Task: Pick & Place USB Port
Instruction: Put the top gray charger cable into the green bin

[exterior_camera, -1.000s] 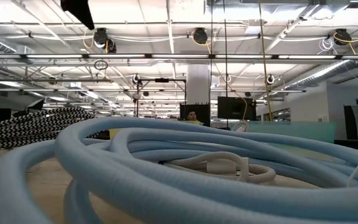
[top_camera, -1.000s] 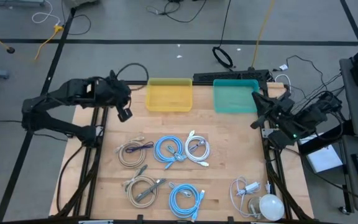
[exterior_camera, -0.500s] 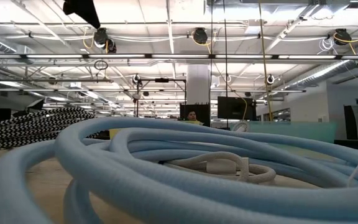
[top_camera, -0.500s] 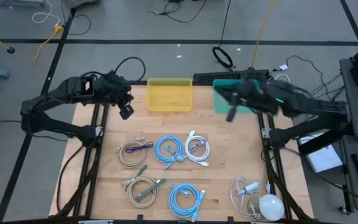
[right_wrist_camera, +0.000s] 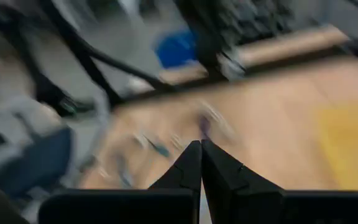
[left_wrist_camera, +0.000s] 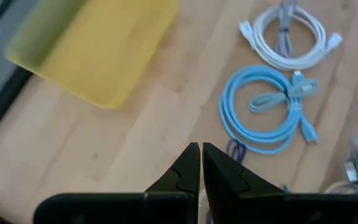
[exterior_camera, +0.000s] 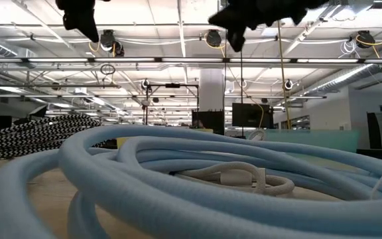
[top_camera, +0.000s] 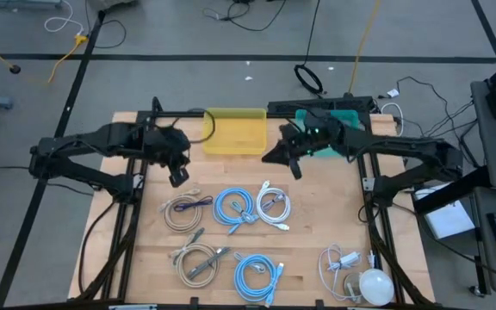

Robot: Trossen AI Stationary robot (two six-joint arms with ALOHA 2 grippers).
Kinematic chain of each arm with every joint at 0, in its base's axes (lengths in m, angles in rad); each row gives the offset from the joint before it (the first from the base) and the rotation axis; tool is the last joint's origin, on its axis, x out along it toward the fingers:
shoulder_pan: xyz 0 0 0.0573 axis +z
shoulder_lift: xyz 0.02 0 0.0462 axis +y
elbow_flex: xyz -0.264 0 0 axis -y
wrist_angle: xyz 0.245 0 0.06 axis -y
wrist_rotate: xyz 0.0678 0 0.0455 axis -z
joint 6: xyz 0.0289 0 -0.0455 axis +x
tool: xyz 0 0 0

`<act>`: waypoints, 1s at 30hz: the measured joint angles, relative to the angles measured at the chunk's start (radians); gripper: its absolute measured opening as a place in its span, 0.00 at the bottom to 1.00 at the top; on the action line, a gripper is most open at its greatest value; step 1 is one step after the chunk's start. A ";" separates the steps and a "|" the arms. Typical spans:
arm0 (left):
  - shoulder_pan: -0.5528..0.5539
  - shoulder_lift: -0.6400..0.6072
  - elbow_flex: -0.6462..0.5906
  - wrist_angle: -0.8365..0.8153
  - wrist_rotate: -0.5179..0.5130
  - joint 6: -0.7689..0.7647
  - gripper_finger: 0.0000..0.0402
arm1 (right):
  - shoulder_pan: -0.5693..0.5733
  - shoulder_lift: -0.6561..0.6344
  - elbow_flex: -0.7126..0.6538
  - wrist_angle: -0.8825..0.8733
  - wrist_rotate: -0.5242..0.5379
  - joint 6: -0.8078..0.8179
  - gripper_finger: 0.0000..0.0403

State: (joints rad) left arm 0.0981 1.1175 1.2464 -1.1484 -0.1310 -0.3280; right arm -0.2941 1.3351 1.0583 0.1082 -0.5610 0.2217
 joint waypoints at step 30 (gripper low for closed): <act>-0.094 0.000 -0.085 0.107 -0.009 -0.100 0.06 | 0.425 0.130 0.481 -0.704 0.756 -0.491 0.51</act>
State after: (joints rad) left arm 0.0036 1.1179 1.1614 -1.0411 -0.1398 -0.4282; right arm 0.1304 1.4655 1.5397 -0.5958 0.1950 -0.2689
